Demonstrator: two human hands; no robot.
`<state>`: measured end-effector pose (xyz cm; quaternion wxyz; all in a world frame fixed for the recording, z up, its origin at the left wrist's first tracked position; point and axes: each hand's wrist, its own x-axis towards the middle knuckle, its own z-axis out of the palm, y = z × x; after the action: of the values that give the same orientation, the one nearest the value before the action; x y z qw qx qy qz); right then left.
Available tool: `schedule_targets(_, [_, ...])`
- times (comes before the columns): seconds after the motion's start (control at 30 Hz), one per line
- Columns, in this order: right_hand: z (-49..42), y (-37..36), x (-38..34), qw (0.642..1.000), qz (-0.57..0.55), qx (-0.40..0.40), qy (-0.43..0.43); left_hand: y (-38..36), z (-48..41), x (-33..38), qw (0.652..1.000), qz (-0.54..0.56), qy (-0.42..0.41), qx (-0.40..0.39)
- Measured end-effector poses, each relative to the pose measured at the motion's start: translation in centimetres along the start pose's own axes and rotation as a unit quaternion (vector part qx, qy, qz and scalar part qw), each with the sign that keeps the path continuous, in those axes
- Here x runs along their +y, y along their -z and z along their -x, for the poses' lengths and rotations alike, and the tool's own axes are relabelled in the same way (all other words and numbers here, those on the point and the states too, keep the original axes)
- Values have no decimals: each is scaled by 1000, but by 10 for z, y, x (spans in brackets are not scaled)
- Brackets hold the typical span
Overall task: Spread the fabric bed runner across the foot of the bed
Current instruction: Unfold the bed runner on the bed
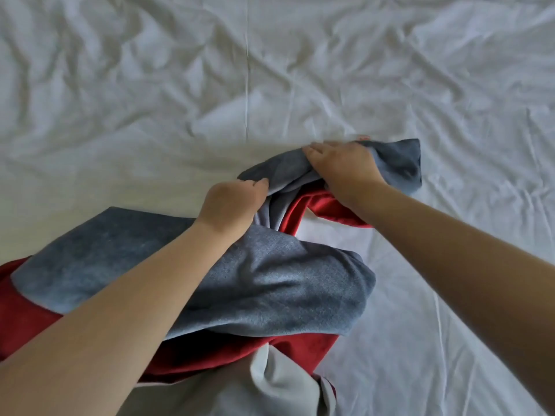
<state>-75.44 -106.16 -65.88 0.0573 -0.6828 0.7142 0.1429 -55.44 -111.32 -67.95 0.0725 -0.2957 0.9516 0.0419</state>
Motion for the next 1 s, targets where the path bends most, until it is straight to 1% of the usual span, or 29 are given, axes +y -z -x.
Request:
schedule_targets(0.13, [-45, 20, -1, 997, 26, 63, 42, 10, -2, -23, 999, 24, 41, 2])
schedule_targets(0.2, [-58, 22, -3, 996, 19, 77, 31, 10, -7, -40, 997, 27, 64, 15])
schedule_targets(0.27, [-59, 17, -5, 996, 6, 88, 15, 7, -12, -60, 994, 20, 102, 21])
schedule_targets(0.3, [-54, 13, -6, 995, -7, 101, 22, 6, -13, -67, 992, 18, 123, 23])
schedule_targets(0.37, [-38, 4, -10, 990, -11, 129, 64, 5, -13, -72, 988, 21, 147, 29])
schedule_targets(0.5, [1, -22, -16, 974, -1, 173, 147, 5, -11, -59, 988, 36, 133, 62])
schedule_targets(0.57, [17, -34, -16, 966, -26, 200, 163, 8, -11, -51, 987, 58, 121, 93])
schedule_targets(0.6, [23, -37, -14, 963, -46, 205, 166, 10, -10, -45, 987, 68, 94, 109])
schedule_targets(0.67, [32, -41, -10, 963, -76, 197, 167, 11, -8, -32, 989, 73, -5, 126])
schedule_targets(0.7, [36, -41, -7, 965, -74, 189, 165, 10, -7, -25, 989, 76, -48, 117])
schedule_targets(0.73, [38, -40, -4, 969, -62, 177, 159, 8, -5, -16, 990, 86, -66, 94])
schedule_targets(0.77, [40, -41, -1, 976, -49, 156, 144, 7, -3, -8, 991, 102, -60, 64])
schedule_targets(0.83, [37, -42, 3, 993, -44, 69, 87, 2, 0, 7, 991, 129, -21, 11])
schedule_targets(0.9, [31, -46, 8, 998, -47, 3, 40, -2, 1, 17, 990, 143, -2, -10])
schedule_targets(0.93, [29, -47, 6, 998, -43, 3, 35, -3, 1, 19, 988, 156, 5, -18])
schedule_targets(1.0, [28, -45, 3, 998, -7, 33, 57, -2, -1, 20, 982, 184, 18, -28])
